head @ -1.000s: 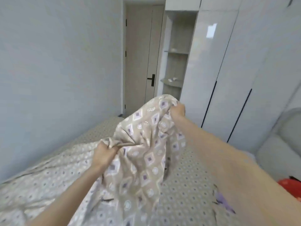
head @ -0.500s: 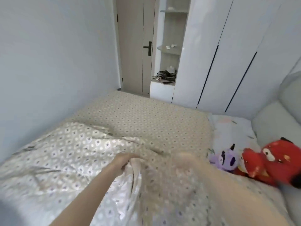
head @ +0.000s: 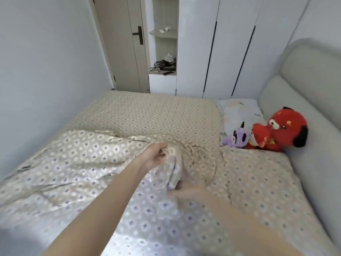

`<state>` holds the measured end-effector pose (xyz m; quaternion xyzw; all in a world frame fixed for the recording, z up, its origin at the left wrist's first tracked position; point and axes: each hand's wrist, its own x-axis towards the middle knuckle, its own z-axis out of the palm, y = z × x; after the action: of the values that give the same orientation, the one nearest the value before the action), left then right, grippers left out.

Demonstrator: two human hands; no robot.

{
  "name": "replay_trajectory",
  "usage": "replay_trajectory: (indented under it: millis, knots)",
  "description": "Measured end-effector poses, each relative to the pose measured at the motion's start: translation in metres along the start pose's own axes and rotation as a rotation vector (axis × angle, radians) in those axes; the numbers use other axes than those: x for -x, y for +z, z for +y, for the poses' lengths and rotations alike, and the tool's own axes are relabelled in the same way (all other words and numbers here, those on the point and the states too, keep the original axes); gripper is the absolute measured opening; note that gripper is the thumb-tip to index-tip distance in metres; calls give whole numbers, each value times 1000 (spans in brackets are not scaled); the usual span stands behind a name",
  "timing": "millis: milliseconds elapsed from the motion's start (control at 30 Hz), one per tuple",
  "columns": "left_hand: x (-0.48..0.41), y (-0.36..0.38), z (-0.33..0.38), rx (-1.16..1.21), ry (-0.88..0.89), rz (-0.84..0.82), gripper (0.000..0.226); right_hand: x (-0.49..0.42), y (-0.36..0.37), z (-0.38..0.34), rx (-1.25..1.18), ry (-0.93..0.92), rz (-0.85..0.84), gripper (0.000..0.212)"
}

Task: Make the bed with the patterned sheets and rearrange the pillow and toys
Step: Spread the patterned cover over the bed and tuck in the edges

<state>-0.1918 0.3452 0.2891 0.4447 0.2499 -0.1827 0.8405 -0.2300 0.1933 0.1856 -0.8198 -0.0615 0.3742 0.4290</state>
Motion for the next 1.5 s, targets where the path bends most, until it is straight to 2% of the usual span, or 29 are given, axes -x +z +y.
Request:
replay_trajectory:
  millis: [100, 200, 267, 300, 400, 533, 633, 733, 900, 967, 1100, 1167, 1267, 1400, 1500]
  knots:
    - [12, 1, -2, -192, 57, -24, 15, 5, 9, -4, -87, -36, 296, 36]
    - [26, -9, 7, -401, 188, 0, 21, 24, -7, -3, -220, -5, 535, 21]
    - [35, -16, 13, -560, 245, 18, 20, 39, -33, -5, -303, 12, 680, 23]
    - [39, -17, 13, -646, 271, 51, 18, 47, -47, -6, -258, 6, 715, 29]
    - [47, -11, 9, -809, 381, 147, 20, 78, -79, -17, -8, -52, 702, 20]
    - [59, 22, 5, -985, 507, 209, 31, 128, -107, -22, 363, -99, 591, 21]
    - [76, 59, -2, -1156, 533, 173, 36, 169, -123, -10, 376, -131, 526, 30]
    - [96, 98, -21, -1330, 494, 85, 42, 214, -135, 17, 497, -79, 675, 35]
    - [116, 131, -94, -1483, 240, -63, 37, 266, -131, 85, 669, 117, 860, 33]
    - [120, 132, -126, -1427, 188, -106, 35, 278, -123, 120, 709, 243, 813, 32]
    - [123, 119, -171, -1387, 64, -109, 36, 286, -106, 177, 499, 375, 605, 37]
    - [122, 113, -190, -1400, 0, -100, 32, 283, -89, 196, 506, 413, 466, 36]
    - [121, 103, -204, -1414, -26, -78, 29, 273, -60, 208, 583, 452, 360, 34]
    - [121, 89, -215, -1431, -73, -20, 30, 268, -34, 221, 659, 483, 268, 34]
    - [123, 80, -215, -1404, -57, -6, 32, 266, -27, 218, 659, 505, 345, 23]
